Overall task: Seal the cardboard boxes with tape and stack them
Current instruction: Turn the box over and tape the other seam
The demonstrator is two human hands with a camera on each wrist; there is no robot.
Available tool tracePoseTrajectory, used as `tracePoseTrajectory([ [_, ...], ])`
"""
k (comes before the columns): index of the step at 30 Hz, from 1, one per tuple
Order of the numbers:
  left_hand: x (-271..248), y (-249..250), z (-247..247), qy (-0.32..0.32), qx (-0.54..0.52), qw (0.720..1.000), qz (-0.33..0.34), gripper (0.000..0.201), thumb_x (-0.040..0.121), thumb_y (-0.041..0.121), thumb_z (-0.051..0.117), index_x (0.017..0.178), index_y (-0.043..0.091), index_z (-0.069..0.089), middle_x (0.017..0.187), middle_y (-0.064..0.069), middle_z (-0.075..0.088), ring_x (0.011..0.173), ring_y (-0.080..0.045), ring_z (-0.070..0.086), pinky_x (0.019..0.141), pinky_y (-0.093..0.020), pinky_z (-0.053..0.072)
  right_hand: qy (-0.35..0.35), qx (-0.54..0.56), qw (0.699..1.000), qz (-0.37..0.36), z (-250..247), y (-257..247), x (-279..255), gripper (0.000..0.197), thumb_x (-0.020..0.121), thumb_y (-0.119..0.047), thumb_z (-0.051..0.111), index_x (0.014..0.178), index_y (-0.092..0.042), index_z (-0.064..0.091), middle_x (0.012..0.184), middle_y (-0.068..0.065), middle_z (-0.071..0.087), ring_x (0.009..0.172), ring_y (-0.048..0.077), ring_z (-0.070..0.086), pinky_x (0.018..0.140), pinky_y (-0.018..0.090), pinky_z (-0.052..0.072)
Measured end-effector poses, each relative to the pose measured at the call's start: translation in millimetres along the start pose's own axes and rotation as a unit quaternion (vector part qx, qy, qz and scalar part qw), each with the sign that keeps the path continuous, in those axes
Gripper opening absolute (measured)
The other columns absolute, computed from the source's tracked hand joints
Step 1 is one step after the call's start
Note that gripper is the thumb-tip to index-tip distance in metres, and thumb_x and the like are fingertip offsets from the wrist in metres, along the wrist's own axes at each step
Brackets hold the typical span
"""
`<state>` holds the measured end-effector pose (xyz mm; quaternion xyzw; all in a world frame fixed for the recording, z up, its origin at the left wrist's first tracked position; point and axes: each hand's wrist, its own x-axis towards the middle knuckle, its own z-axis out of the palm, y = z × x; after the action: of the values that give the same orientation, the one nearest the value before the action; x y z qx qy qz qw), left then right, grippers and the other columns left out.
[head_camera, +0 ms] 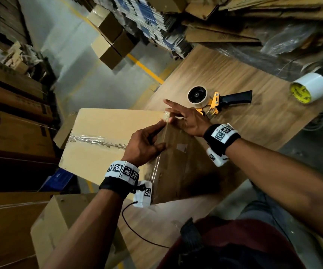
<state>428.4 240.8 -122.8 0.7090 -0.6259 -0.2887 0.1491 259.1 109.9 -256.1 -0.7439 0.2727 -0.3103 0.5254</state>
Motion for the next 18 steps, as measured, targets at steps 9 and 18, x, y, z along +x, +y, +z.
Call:
tracePoseTrajectory([
  [9,-5,-3,6,-0.026,-0.102,0.993,-0.045,0.087,0.07,0.007,0.083,0.149,0.029,0.055,0.143,0.015,0.064,0.132,-0.004,0.06,0.114,-0.045,0.049,-0.077,-0.179,0.979,0.054,2,41,-18,0.119,0.07,-0.075,0.074,0.165,-0.036,0.013,0.117,0.013,0.073,0.103,0.034,0.07,0.076,0.035,0.051],
  [18,-20,6,-1,-0.011,-0.036,0.999,-0.003,0.09,0.07,0.014,0.08,0.155,0.019,0.048,0.152,0.005,0.056,0.136,-0.007,0.056,0.112,-0.036,0.05,-0.022,-0.083,0.995,-0.046,29,-9,-2,0.113,0.07,-0.087,0.06,0.161,-0.027,0.029,0.172,0.001,0.017,0.155,0.018,0.026,0.118,0.037,0.035],
])
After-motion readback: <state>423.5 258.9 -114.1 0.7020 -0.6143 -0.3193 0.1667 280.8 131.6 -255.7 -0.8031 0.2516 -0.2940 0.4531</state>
